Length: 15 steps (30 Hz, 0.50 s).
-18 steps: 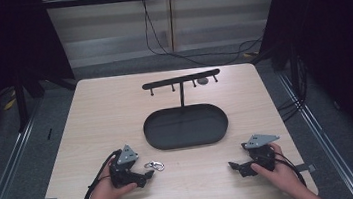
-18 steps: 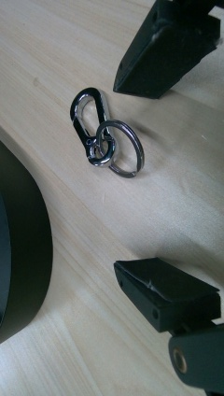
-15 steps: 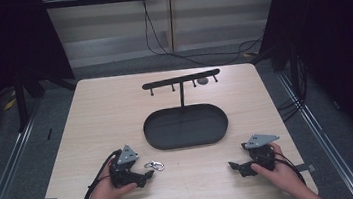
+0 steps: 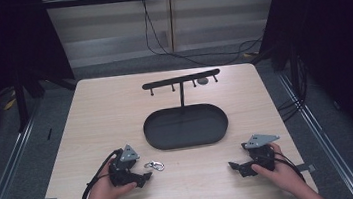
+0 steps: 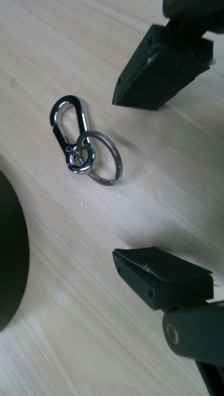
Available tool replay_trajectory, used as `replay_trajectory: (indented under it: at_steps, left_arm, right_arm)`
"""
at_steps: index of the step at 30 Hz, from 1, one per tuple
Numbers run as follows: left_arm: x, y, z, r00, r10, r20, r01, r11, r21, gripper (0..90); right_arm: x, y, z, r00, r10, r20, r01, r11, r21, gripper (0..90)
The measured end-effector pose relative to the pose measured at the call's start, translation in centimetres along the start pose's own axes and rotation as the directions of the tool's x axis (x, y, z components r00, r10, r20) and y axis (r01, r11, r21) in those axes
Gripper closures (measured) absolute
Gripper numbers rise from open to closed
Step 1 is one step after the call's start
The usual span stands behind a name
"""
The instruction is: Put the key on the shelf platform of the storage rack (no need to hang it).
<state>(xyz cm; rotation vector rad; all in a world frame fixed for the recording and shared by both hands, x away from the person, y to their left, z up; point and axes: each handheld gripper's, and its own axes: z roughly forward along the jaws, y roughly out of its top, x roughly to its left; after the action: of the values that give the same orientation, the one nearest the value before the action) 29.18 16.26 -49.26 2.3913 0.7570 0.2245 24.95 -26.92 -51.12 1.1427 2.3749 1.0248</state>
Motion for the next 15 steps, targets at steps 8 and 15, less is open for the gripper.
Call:
replay_trajectory:
  at_steps: [8, 15]
  left_arm:
    - [-0.6, 1.7, -0.1, 0.9994, 0.007, 0.035, -0.010, 0.9965, 0.083, 27.9]
    - [-0.8, 3.3, 0.4, 0.9989, -0.005, 0.047, -0.002, 0.9882, 0.153, 33.6]
  right_arm:
    - [0.0, 0.0, 0.0, 1.0000, 0.000, 0.000, 0.000, 1.000, 0.000, 11.6]
    - [0.0, 0.0, 0.0, 1.0000, 0.000, 0.000, 0.000, 1.000, 0.000, 11.7]
